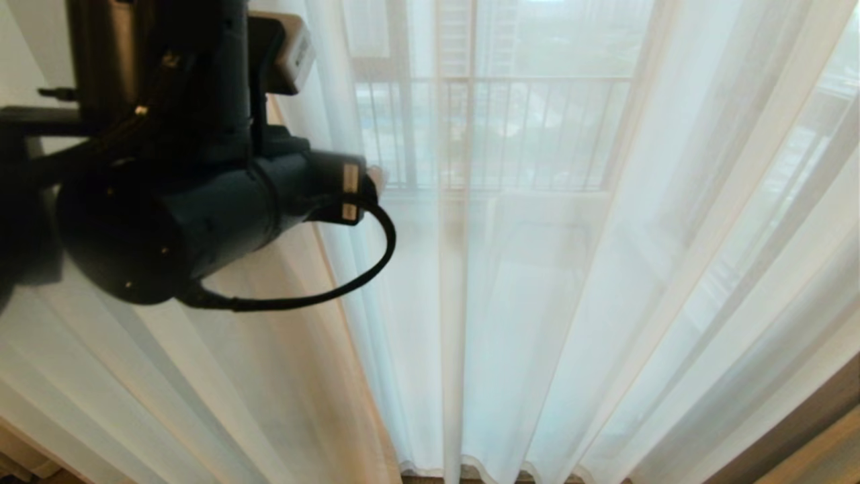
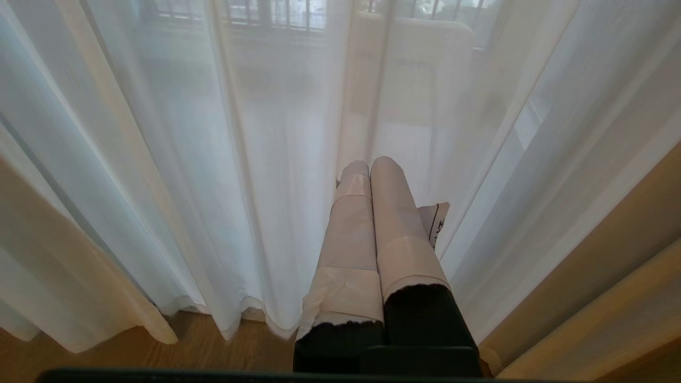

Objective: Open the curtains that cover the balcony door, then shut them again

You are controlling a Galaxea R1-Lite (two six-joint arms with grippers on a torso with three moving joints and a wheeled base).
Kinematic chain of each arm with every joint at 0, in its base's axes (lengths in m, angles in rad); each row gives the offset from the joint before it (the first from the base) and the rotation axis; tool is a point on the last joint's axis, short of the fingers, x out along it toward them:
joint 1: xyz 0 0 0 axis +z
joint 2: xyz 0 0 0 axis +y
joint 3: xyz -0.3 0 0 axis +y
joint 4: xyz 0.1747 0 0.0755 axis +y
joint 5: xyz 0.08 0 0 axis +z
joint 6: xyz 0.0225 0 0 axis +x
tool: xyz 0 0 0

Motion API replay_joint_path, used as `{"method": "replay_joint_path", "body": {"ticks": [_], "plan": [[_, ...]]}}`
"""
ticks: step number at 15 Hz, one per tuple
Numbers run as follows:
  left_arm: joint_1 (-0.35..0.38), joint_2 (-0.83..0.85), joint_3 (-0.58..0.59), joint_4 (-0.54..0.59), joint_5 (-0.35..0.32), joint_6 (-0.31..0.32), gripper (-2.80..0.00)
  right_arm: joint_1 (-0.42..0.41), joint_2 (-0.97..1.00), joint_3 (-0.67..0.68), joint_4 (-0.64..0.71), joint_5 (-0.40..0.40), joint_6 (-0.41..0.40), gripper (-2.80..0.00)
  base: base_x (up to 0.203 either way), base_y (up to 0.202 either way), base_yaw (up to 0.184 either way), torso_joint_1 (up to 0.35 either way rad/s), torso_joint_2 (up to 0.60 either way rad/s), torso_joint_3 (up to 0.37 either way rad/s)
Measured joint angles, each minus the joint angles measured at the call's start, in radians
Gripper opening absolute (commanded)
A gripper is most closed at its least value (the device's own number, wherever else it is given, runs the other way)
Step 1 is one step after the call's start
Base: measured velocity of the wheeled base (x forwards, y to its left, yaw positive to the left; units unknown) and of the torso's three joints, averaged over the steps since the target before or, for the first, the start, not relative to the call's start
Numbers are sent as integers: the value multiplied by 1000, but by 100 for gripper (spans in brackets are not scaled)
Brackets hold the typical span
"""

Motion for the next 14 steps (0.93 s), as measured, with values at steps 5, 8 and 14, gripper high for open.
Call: {"method": "replay_joint_path", "body": {"ticks": [5,8,14], "plan": [[79,-137,244,-7,2,7,0,0,0,0,0,0,0,-280,0,0,0,0,0,0],[188,-206,339,-10,-27,11,0,0,0,0,0,-1,0,-280,0,0,0,0,0,0],[392,-364,513,-55,-295,70,-280,0,0,0,0,-1,0,-280,0,0,0,0,0,0]]}}
